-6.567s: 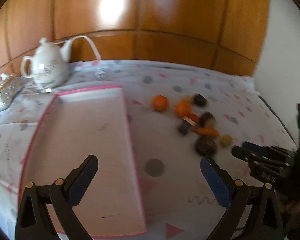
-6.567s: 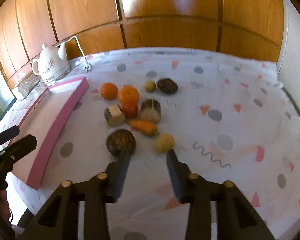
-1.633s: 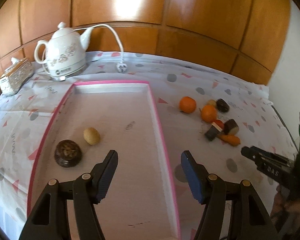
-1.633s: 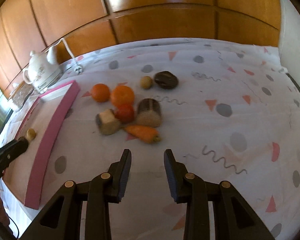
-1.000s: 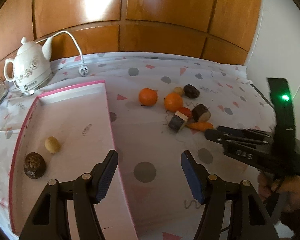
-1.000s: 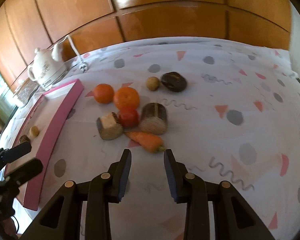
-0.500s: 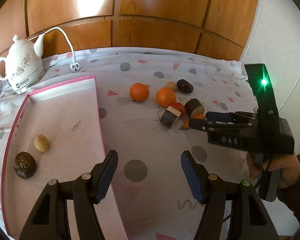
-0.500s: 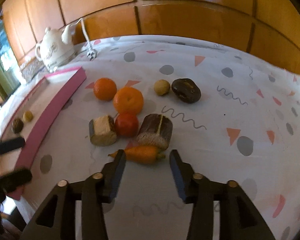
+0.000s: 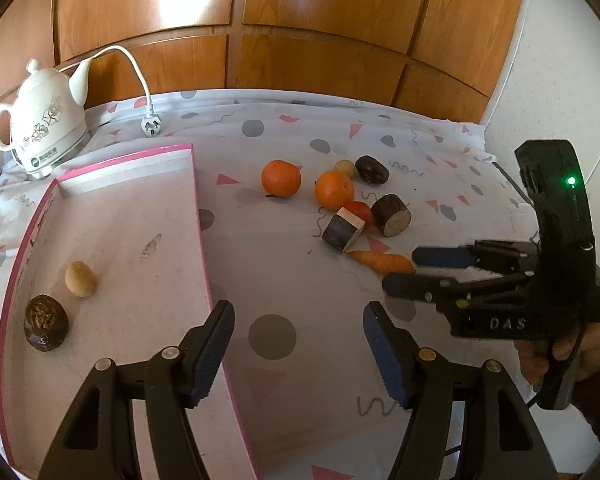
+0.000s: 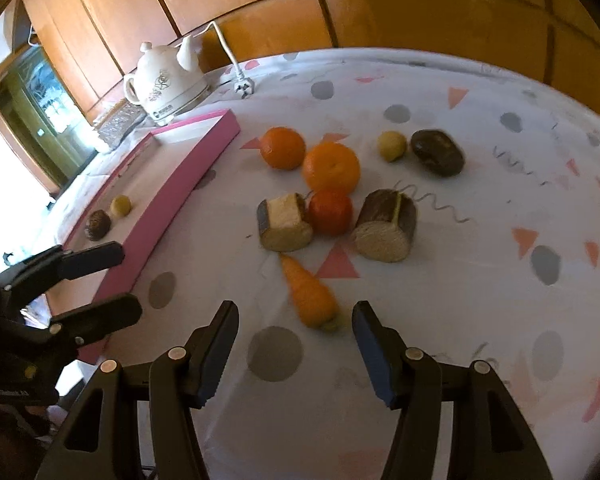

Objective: Organize fruits
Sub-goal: 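Grasp the bark-edged wooden cube with the left tool while the right tool grasps the carrot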

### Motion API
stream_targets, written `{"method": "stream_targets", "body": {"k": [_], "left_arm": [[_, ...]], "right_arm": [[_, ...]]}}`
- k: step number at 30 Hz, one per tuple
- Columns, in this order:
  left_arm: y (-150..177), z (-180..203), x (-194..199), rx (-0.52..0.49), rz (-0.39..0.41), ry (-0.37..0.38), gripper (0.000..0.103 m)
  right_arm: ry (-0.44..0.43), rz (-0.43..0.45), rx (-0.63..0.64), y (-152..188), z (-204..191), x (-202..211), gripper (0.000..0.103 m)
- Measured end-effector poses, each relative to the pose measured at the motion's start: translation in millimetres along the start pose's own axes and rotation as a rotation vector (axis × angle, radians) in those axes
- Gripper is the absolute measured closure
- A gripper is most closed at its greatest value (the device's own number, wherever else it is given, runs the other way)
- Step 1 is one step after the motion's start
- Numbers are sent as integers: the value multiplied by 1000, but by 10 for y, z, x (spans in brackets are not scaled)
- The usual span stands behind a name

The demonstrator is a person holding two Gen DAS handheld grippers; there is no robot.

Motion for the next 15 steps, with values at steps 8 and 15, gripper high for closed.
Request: {"method": "stream_targets", "body": {"k": [8, 15], "left_arm": [[-2, 7, 1, 0, -1, -2, 35], [-50, 1, -29, 7, -5, -5, 35]], "right_arm": [[42, -13, 96, -117, -69, -137, 47], [141, 12, 133, -71, -108, -140, 79]]}}
Point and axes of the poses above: each gripper's, at about its wrist camera, not at the fingertips, and x roughly against the way its jaws point, z to its right, y to its underside, the point moved 2 cm from there along -x, roughly the way its jaws point, and after that the axes turned 9 degrees about y, right-handed, at the moved point
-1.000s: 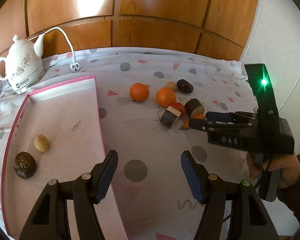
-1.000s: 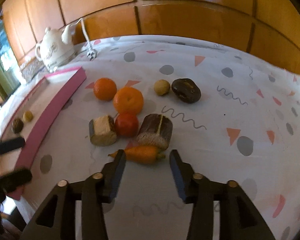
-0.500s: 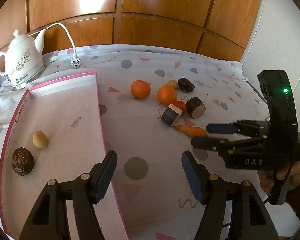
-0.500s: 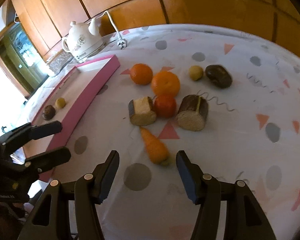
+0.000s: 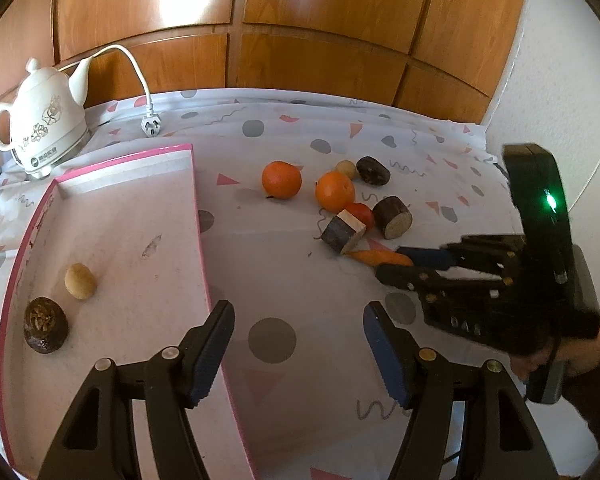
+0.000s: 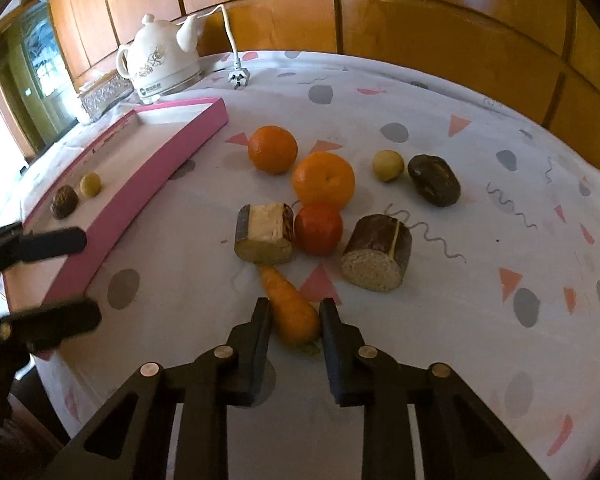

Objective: Organize fruits
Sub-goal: 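Grasp the bark-edged wooden cube with the left tool while the right tool grasps the carrot, then lower the wooden cube into the tray with left tool while right tool places carrot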

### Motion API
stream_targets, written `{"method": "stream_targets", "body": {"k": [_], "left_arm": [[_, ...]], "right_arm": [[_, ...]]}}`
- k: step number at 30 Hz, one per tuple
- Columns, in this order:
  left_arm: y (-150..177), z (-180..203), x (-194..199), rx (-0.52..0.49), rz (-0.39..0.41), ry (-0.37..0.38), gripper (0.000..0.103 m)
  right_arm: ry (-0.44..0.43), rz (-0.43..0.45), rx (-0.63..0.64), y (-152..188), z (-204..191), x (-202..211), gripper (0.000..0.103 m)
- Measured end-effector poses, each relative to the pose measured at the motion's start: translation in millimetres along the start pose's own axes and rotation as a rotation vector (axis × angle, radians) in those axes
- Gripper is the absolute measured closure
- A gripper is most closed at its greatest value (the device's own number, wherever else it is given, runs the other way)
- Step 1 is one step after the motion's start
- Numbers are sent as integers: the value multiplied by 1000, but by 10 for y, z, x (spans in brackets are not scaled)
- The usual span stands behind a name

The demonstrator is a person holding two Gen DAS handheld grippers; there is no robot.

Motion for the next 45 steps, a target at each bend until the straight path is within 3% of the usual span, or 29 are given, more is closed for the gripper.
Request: {"method": "stream_targets", "body": {"k": [7, 10, 14, 23, 25, 27, 32, 36, 45], "left_arm": [[-165, 52, -188, 0, -10, 9, 36], [-265, 115, -324, -21, -15, 18, 43], [-377, 173, -516, -38, -24, 17, 51], [-467, 250, -854, -55, -45, -8, 52], [-458, 239, -920, -42, -56, -5, 68], [-441, 229, -961, -31, -50, -4, 74], [-331, 225, -894, 5, -16, -30, 75], [-234, 255, -925, -24, 2, -71, 77], [-225, 236, -948, -33, 12, -72, 78]], "right_arm": [[92, -7, -64, 148, 142, 98, 79], [130, -5, -104, 205, 223, 121, 78], [125, 1, -159, 235, 284, 116, 78], [127, 36, -212, 282, 301, 105, 78], [123, 44, -217, 291, 308, 106, 78], [114, 53, -228, 300, 320, 106, 77], [93, 84, -255, 344, 351, 109, 77], [82, 105, -269, 366, 363, 107, 77], [94, 121, -267, 380, 341, 106, 77]]}}
Point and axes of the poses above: each gripper's, at about its wrist camera, not at the fingertips, and x roughly against the way its jaws point, z to its right, y to its underside, the point moved 2 cm from there along -x, roughly the way its jaws point, and after that the axes turned 9 degrees about y, right-handed, at the moved point
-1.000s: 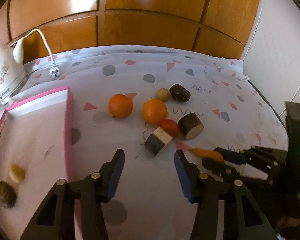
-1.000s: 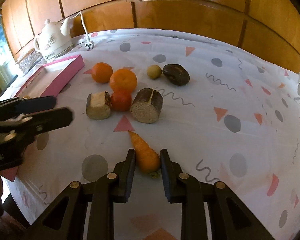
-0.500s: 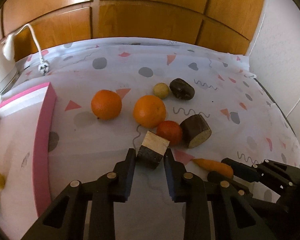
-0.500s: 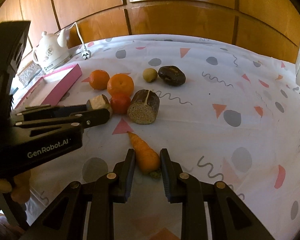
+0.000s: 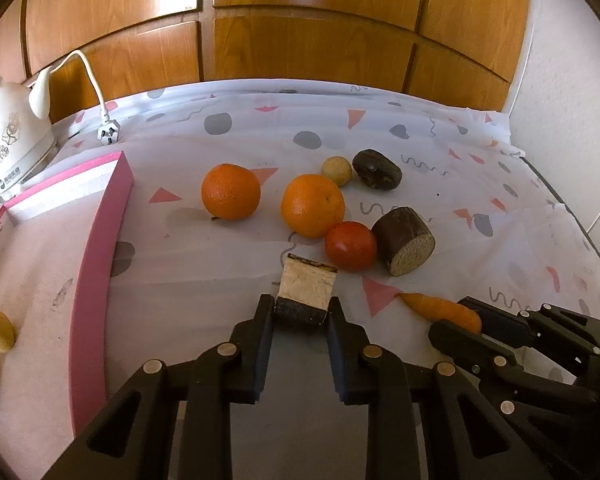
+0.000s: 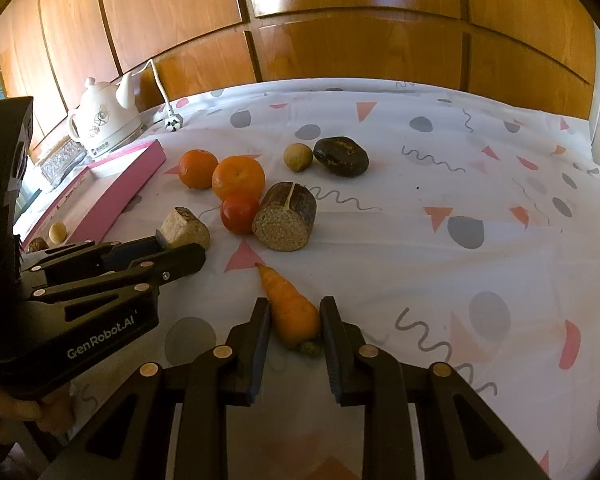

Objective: Organize fruits
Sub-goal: 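Lower the wooden cube into the tray with left tool while right tool places carrot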

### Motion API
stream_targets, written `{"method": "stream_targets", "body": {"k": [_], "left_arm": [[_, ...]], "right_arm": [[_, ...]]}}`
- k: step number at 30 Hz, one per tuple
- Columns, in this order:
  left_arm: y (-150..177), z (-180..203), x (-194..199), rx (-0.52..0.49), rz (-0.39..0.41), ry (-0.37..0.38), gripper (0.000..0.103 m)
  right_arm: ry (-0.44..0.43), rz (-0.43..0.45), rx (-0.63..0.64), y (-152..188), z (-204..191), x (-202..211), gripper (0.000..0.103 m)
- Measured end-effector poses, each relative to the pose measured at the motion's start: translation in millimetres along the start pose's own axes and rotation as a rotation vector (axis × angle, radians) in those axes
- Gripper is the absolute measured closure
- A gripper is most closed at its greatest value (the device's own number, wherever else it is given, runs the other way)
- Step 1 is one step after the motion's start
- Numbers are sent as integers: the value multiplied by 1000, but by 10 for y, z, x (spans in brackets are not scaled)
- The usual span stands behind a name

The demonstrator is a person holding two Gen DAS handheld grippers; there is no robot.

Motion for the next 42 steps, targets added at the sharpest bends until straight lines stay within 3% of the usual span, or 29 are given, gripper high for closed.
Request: {"method": "stream_targets", "body": {"k": [11, 13, 24, 35, 42], "left_arm": [[21, 33, 75, -18, -2, -25, 79], [25, 7, 140, 16, -10, -12, 79], [-74, -207, 789, 78, 85, -30, 79], [-20, -702, 1095, 172, 125, -115, 79], [149, -1115, 1274, 252, 135, -173, 78]], "right_arm": [[51, 23, 42, 17, -61, 13, 77], [58, 25, 48, 16, -66, 12, 77], [95, -15, 44, -29, -116, 41, 79], [-26, -50, -1, -125, -287, 232, 79], [-120, -35, 66, -356, -694, 326, 79]]}}
Point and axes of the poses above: each gripper's, at about its wrist camera, not at the fingertips, and x roughly against the way its jaws point, z to its right, y to its underside, the point moved 2 cm from there along -x, roughly the way its jaws point, and after that the axes turned 9 degrees about y, right-handed, at the moved point
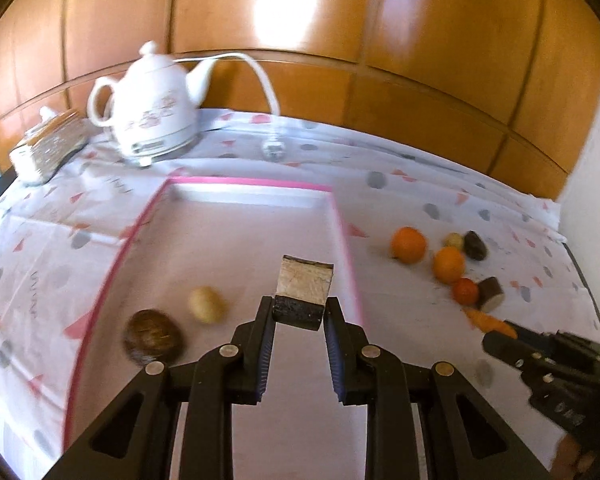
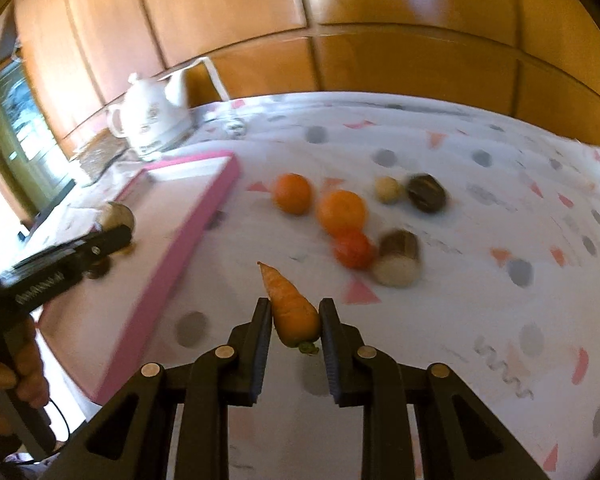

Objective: Organize fruits
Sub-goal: 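Lower the wooden cube into the tray with left tool while right tool places carrot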

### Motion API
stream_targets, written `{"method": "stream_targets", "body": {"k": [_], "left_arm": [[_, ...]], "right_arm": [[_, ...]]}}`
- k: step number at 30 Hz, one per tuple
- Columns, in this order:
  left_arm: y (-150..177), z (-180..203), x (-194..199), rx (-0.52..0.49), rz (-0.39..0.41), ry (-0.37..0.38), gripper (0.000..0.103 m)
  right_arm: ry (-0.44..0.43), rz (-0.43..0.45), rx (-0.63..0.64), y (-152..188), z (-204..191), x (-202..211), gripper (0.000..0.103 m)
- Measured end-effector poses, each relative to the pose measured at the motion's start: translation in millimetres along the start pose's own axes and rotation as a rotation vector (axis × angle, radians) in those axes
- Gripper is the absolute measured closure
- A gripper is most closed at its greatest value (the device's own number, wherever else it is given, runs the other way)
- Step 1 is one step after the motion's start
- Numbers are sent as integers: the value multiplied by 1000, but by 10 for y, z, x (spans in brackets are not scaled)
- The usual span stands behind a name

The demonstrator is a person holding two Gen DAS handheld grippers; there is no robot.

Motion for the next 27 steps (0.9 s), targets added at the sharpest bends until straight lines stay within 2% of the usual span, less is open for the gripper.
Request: {"method": "stream_targets", "body": {"k": [7, 12, 16, 19, 27], "left_arm": [[94, -339, 110, 64, 9, -55, 78], [102, -460, 195, 95, 28, -75, 65], [105, -496, 236, 110, 36, -85, 64], [114, -506, 242, 123, 34, -84, 64], [120, -407, 268, 100, 39, -81, 64]], "right_arm": [[-127, 1, 76, -340, -570, -100, 79], [-161, -17, 130, -534, -988, -288, 79], [-178, -27, 143, -588, -1188, -409, 77], [-174, -29, 140, -555, -1221, -422, 71], [-133, 3, 101, -447, -1060, -294, 71]]}}
Point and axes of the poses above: each gripper's, at about its wrist camera, not at the fingertips, and x roughly against the way its jaws point, z to its right, y to its underside, the point moved 2 cm from there along -x, roughly the way its jaws point, and after that the axes turned 9 degrees about y, right-handed, at the moved point
